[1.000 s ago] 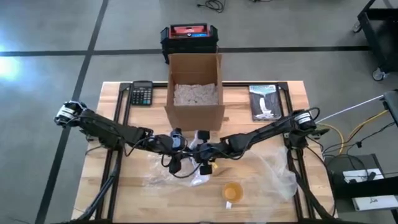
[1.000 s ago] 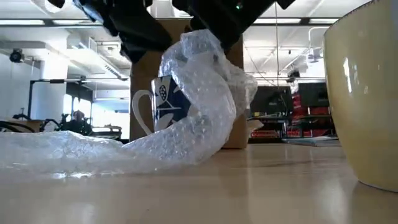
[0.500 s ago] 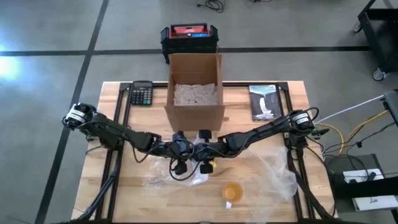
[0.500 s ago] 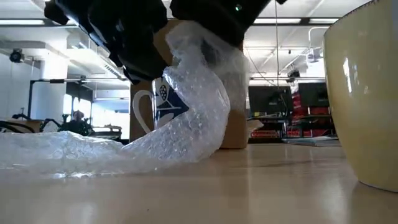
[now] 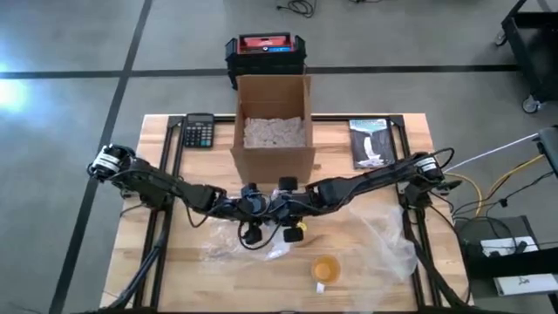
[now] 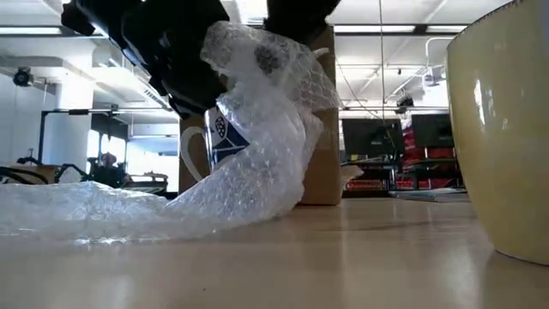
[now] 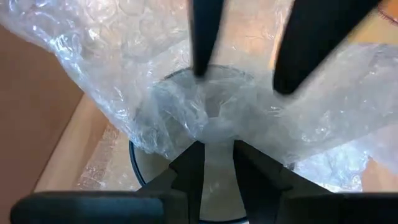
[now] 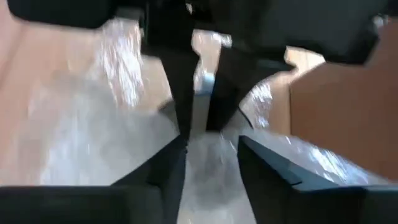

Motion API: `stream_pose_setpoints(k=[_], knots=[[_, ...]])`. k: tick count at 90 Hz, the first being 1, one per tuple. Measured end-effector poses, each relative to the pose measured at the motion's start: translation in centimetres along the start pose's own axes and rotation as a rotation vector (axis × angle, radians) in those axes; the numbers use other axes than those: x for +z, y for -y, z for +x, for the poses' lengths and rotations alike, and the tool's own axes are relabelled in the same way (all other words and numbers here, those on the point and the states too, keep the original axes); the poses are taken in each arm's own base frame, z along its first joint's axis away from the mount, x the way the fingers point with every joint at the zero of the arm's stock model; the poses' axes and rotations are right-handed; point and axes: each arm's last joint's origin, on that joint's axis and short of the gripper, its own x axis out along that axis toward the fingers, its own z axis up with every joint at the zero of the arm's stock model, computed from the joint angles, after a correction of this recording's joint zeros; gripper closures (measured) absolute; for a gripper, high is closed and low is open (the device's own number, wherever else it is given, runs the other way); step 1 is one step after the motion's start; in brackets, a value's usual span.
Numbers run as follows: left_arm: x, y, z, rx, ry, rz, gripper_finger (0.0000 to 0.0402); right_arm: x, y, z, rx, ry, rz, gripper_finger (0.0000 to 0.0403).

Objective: Wrap mug
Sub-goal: Wrap the blue mug with bubble wrap

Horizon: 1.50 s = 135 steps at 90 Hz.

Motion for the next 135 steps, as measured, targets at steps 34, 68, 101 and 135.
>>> stream_pose_setpoints(k=[34, 68, 101, 135], knots=[[0.0, 0.0, 0.0, -0.004, 0.008, -0.002, 0.0327, -4.1, -0.8, -3.4, -0.056, -0.209, 0.063, 0.0251], [0.2, 0.1, 0.0, -0.011, 0.022, -0.006, 0.0327, -5.1, -1.5, 1.6, -0.23, 0.11, 0.081, 0.0337], [0.1, 0.1, 0.0, -0.019, 0.023, -0.009, 0.0327, -4.7, -2.2, 3.7, -0.125, 0.184, 0.083, 0.0398], [0.5, 0.2, 0.0, -0.029, 0.05, -0.025, 0.0327, -2.5, -2.7, 1.2, -0.103, 0.144, 0.016, 0.0396]])
